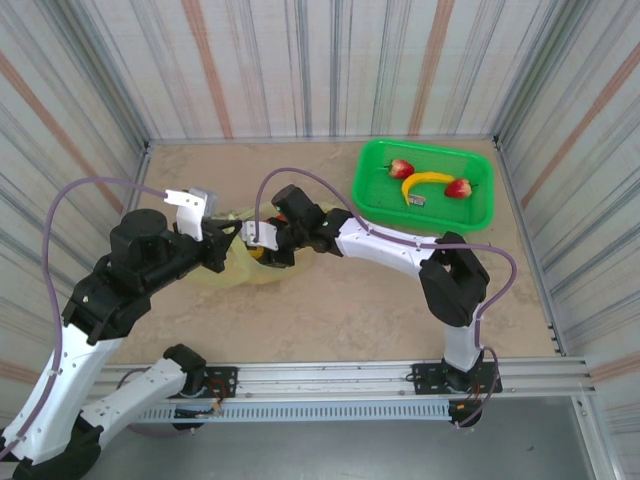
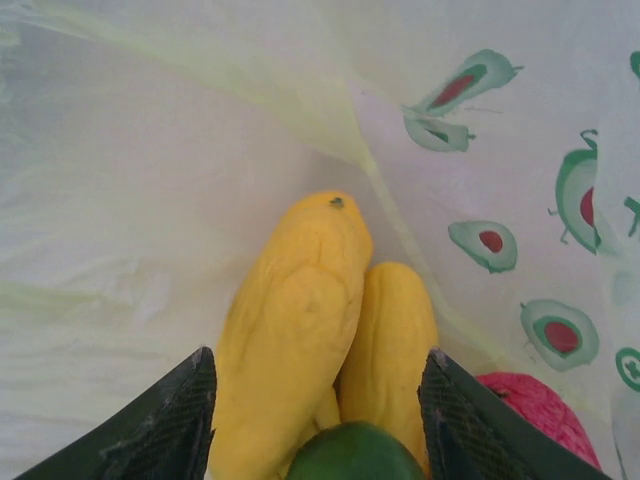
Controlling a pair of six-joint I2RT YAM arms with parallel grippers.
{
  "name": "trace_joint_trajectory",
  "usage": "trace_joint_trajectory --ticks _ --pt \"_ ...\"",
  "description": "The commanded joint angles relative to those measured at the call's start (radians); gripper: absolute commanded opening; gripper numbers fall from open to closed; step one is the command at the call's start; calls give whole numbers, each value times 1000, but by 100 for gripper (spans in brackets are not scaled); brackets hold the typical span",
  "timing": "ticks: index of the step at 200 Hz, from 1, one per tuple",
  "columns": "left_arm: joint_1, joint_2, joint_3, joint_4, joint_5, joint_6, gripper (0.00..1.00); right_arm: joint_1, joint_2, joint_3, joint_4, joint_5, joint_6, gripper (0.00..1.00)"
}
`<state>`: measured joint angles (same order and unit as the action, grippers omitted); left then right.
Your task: Place the fake fruits into the plastic bag and tie a complex knot
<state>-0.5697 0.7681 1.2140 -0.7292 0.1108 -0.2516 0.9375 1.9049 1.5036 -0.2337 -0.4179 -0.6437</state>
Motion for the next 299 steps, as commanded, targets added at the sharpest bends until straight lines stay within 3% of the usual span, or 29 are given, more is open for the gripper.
trace_joint_trajectory --ticks 1,76,134,145,159,169,187,201,214,235,252,278,299 --pt "0 -11 2 11 13 0 0 0 -17 -3 1 18 17 57" --pt "7 -23 -5 2 -22 10 0 -66 -255 -236 331 102 273 56" --pt "8 -15 -14 16 -17 10 0 -115 -503 -348 415 253 530 56" --pt "8 -16 -17 16 -20 10 0 -135 -543 -355 411 258 589 59" --pt "8 -15 -22 17 -23 9 0 -193 -575 -360 389 147 718 76" --pt "9 -16 -22 16 -25 8 0 -238 -575 -341 353 36 770 67" --pt "9 -18 -22 14 -26 5 0 -284 -551 -249 161 27 791 51" --pt "9 -21 -21 11 -26 2 0 -313 -544 -220 46 21 726 48" --pt "9 -23 -21 6 -25 0 0 -320 -577 -275 57 45 691 48" --pt "8 -24 -17 -6 -29 2 0 -312 -651 -372 103 83 660 54" --pt "9 -23 -16 -10 -27 0 0 -316 -685 -414 110 83 740 65" --pt "8 -20 -16 -16 -28 2 0 -355 -683 -429 53 -37 846 75" --pt "9 -17 -16 -19 -30 4 0 -345 -696 -475 56 -43 845 80"
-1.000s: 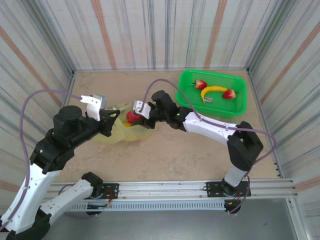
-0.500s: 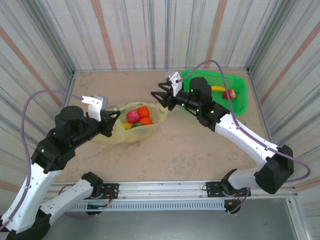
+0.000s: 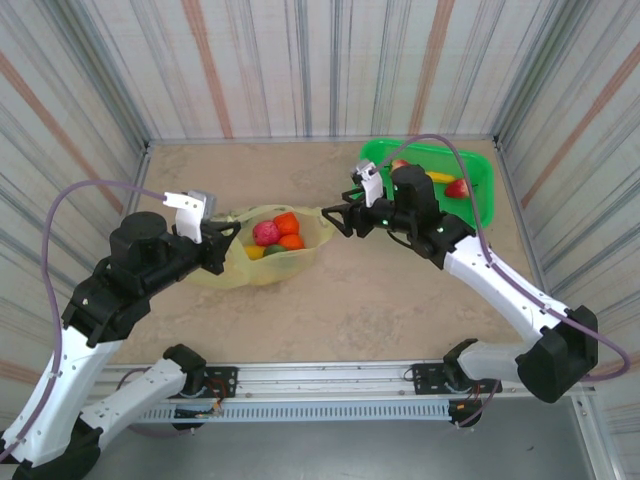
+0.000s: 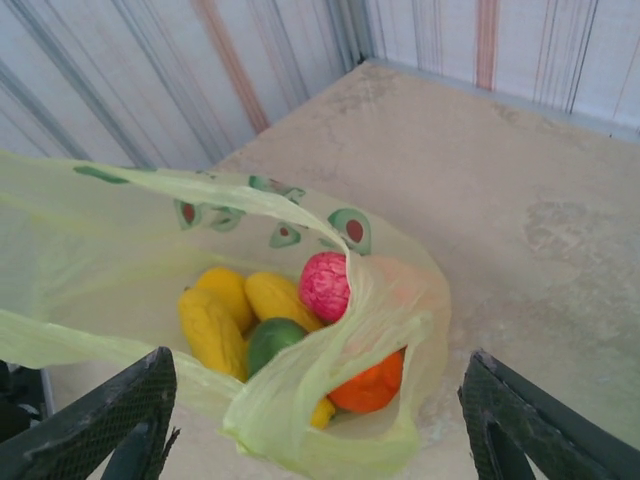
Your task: Place the fake fruits into the plastic bag and tie a complex knot
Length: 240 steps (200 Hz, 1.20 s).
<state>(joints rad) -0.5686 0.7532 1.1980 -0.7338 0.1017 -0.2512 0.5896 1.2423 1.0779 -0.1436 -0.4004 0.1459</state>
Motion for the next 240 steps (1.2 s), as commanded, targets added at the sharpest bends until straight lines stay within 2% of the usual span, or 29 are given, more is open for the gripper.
trace_joint_trajectory --ticks 1,38,80,94,128,151,179,208,240 --pt "8 -2 0 -15 -20 4 0 4 -33 -51 -34 -59 56 81" --pt "8 8 -3 -10 -12 4 0 3 2 -45 -27 -65 52 85" --pt "8 12 3 -6 -6 1 0 25 103 -11 -14 -118 33 80" --pt "8 11 6 -5 -6 1 0 32 122 -1 -2 -133 33 72" --pt "8 8 11 -11 -13 9 0 34 117 32 -7 -152 16 29" --pt "8 15 24 -12 -17 12 0 35 70 42 -15 -120 5 10" --pt "9 15 49 -1 -24 22 0 45 -7 75 -65 -39 -14 2" --pt "10 25 109 -3 -39 44 0 76 -53 184 -215 108 -40 0" --pt "10 33 163 1 -53 59 0 121 -95 308 -348 213 -49 0"
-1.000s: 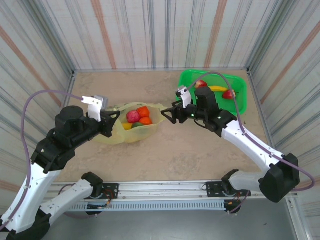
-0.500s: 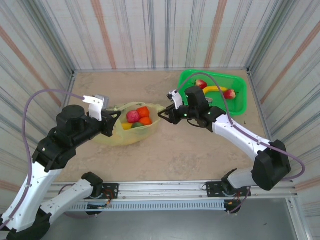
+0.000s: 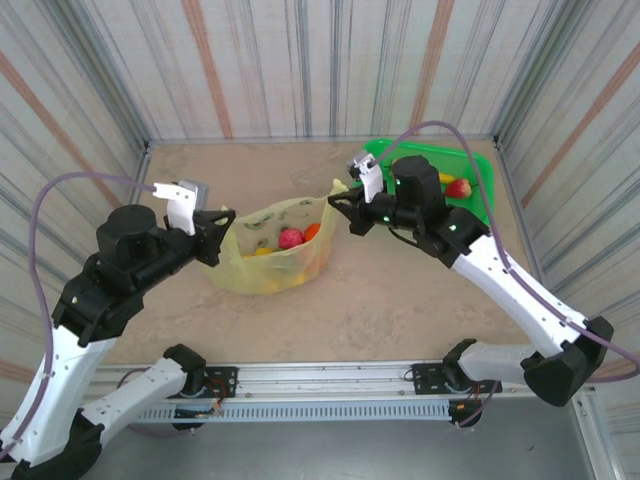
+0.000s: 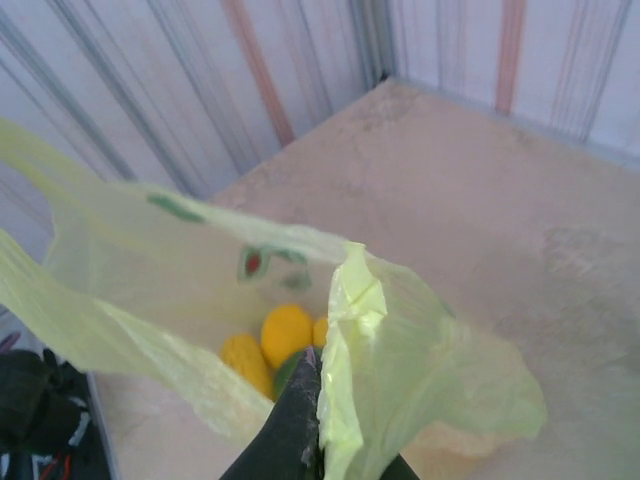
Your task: Place the fake fruits into the plastic bag and tie a complex knot
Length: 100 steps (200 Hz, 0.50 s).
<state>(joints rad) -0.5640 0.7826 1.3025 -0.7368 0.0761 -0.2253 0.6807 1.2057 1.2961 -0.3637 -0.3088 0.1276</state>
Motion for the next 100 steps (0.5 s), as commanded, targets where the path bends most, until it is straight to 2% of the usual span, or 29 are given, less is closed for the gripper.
trace_joint_trajectory --ticks 1,60,83,100 --pt "5 6 61 4 -28 33 0 32 -59 93 -131 124 -31 0" --pt "48 101 134 -8 -29 7 0 72 -100 255 -277 218 -45 0" --pt "118 159 165 6 43 -34 0 59 -104 265 -294 263 -62 0" --pt "178 209 174 28 116 -76 0 6 -100 249 -287 235 -56 0"
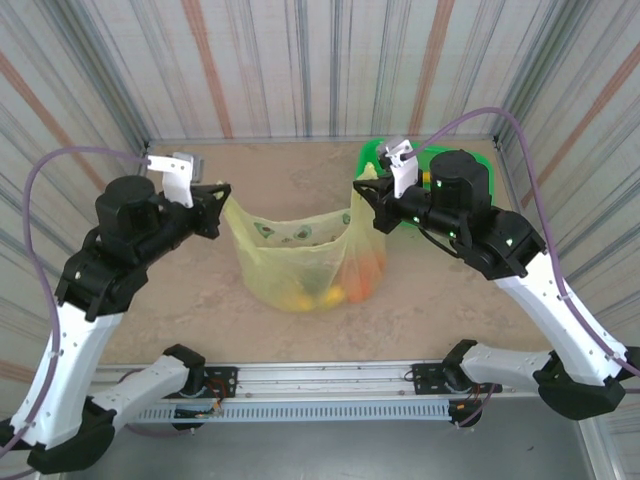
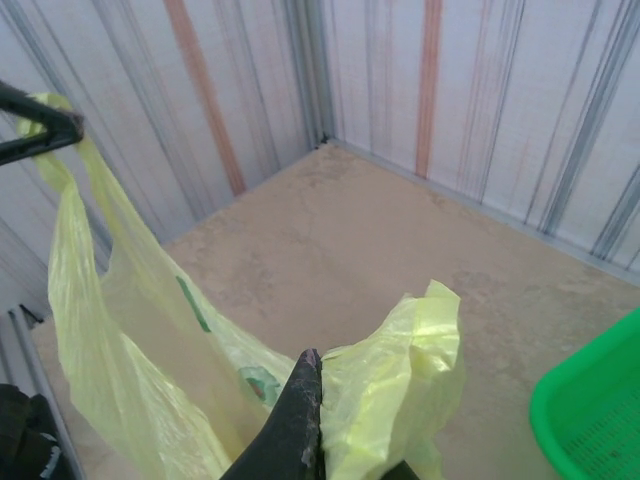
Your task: Place the fake fruits into the plastic bag and tie a complex knot
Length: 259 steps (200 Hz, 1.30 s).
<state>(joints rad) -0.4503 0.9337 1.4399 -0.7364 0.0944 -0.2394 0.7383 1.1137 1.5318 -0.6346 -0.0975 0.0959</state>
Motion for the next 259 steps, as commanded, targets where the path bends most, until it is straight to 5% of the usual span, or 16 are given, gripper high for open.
trace_joint_trajectory --ticks 1,56,175,259 --pt "68 62 36 29 100 -65 0 -55 -8 11 -15 21 -25 0" --pt "220 189 -35 118 290 -236 0 -301 14 -163 66 -233 63 0" --pt "244 154 40 175 411 -331 0 -308 49 28 -32 -310 -42 0" --pt "204 124 17 198 488 -391 0 -310 44 -79 46 -274 -96 0"
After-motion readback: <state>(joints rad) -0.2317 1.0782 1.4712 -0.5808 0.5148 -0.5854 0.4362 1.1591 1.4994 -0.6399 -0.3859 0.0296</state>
